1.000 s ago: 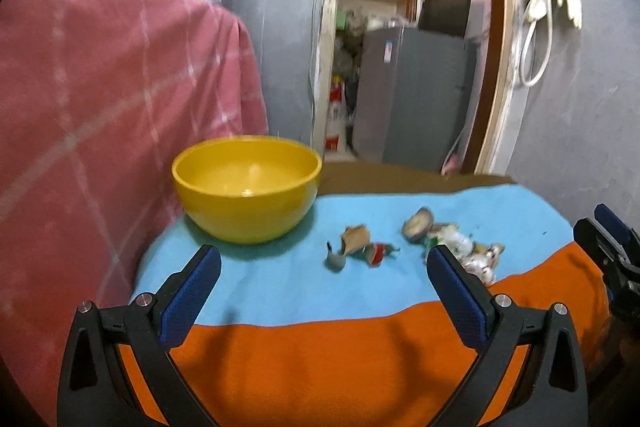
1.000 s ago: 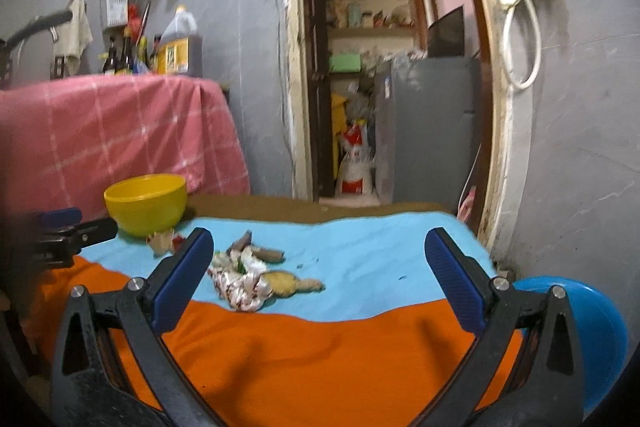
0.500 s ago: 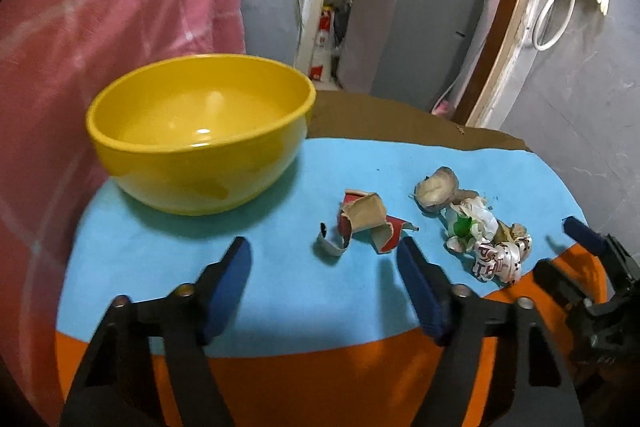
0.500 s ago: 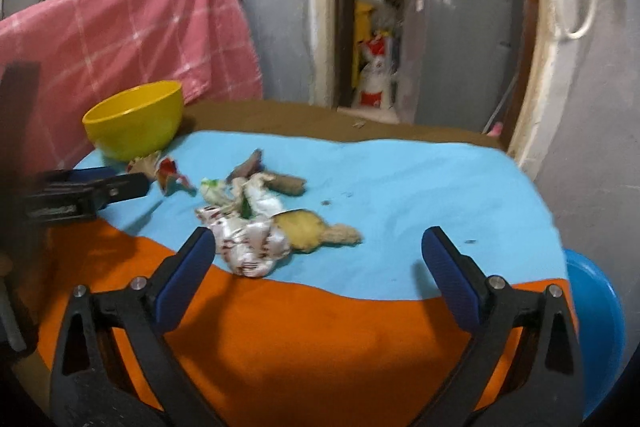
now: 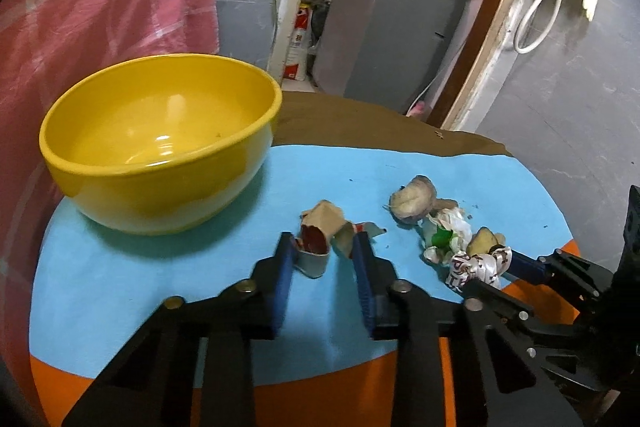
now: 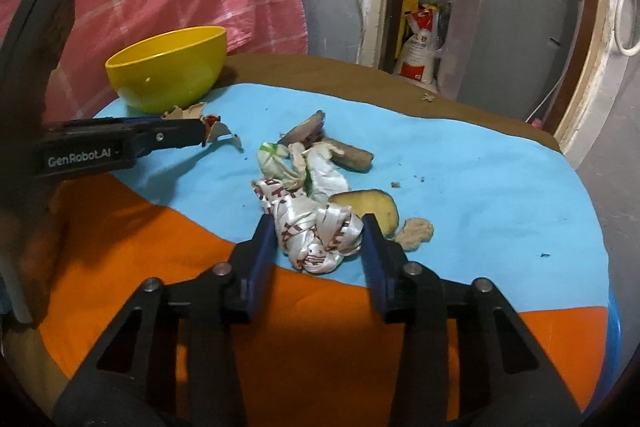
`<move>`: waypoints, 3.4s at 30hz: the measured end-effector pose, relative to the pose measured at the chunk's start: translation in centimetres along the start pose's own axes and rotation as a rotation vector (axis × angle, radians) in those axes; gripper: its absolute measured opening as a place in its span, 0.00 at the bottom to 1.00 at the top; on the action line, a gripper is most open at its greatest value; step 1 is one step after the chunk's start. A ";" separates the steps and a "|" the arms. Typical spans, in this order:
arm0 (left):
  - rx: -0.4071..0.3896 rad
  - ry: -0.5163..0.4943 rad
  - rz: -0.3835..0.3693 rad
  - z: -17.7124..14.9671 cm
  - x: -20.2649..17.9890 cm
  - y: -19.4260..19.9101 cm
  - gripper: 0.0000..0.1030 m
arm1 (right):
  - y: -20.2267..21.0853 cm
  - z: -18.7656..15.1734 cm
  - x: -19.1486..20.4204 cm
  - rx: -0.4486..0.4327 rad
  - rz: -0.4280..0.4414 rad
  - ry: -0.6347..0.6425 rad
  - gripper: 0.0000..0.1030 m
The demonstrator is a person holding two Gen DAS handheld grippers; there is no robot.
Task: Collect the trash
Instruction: 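Grasp the silver wrapper with the right gripper while the left grasps the brown scrap, then carry both scraps over the blue bucket and open both grippers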
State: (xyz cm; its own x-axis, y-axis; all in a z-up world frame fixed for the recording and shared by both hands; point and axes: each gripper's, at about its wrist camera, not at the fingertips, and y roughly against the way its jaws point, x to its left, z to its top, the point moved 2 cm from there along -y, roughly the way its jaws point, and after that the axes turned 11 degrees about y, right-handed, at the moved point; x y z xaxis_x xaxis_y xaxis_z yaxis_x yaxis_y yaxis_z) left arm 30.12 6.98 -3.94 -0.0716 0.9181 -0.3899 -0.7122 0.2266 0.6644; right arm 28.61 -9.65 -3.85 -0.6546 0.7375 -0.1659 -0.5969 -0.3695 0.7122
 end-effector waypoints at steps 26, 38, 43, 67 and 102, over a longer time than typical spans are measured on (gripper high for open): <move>-0.185 -0.092 -0.072 -2.0 -4.6 5.2 0.11 | 6.1 -1.6 -1.6 -0.351 -0.061 -0.138 0.59; -0.406 -0.193 -0.163 -3.3 -11.4 9.0 0.11 | 13.9 -2.3 -3.2 -0.607 -0.302 -0.163 0.59; -0.462 -0.210 -0.205 -3.6 -13.8 10.0 0.11 | 16.5 -3.2 -4.1 -0.668 -0.389 -0.172 0.60; -0.415 -0.286 -0.379 -4.5 -23.8 8.0 0.11 | 21.5 -8.9 -10.5 -0.671 -0.660 -0.360 0.60; 0.107 -0.269 -0.443 -6.5 -30.5 -4.7 0.16 | 18.4 -15.2 -18.8 -0.341 -0.625 -0.686 0.67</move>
State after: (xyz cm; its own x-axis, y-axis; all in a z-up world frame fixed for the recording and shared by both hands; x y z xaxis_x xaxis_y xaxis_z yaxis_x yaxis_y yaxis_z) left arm 31.07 -24.20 0.69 0.4113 0.7748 -0.4801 -0.5571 0.6306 0.5404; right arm 22.83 -38.91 2.01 0.1704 0.9833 0.0632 -0.9156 0.1344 0.3790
